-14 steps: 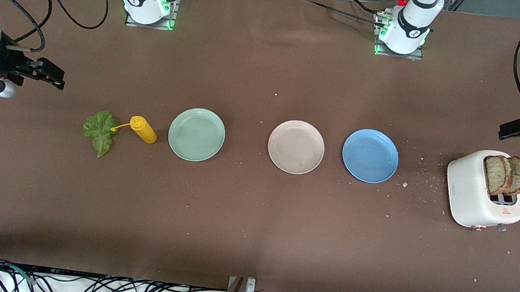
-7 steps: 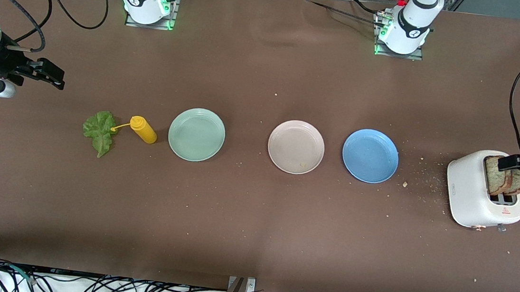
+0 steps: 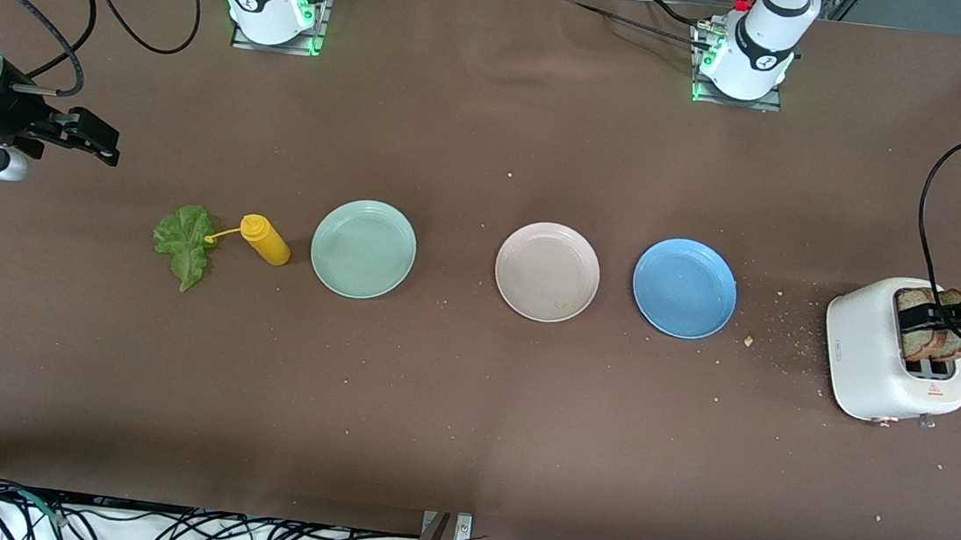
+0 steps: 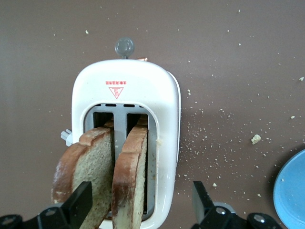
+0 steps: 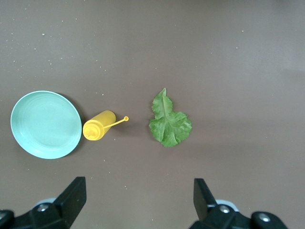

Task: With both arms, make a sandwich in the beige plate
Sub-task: 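Reach the left gripper down to a bread slice in the toaster, then grasp the bread slice with the left gripper and lift it out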

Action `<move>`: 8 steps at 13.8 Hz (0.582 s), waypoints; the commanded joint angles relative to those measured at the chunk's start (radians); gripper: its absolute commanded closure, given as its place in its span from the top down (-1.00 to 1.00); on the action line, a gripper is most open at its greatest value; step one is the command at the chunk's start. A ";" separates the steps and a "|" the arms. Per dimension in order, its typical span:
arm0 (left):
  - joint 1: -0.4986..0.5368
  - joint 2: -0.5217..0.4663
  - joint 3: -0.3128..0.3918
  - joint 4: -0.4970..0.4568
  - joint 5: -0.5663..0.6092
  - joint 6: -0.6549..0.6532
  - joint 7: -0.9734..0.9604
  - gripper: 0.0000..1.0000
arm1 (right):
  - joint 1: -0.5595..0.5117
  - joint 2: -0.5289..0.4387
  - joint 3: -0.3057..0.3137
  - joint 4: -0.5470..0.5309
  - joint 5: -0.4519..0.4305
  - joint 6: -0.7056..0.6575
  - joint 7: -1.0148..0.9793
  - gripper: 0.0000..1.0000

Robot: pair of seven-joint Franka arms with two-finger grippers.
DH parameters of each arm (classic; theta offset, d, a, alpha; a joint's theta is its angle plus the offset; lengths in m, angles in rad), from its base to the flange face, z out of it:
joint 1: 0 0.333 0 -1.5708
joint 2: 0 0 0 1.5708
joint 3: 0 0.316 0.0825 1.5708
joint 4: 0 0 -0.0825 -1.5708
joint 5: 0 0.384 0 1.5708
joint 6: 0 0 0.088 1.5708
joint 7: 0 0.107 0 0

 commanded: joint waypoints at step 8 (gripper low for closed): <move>0.061 -0.012 -0.016 -0.039 0.031 0.010 0.143 -1.00 | 0.006 -0.005 -0.002 -0.005 -0.008 0.008 0.003 1.00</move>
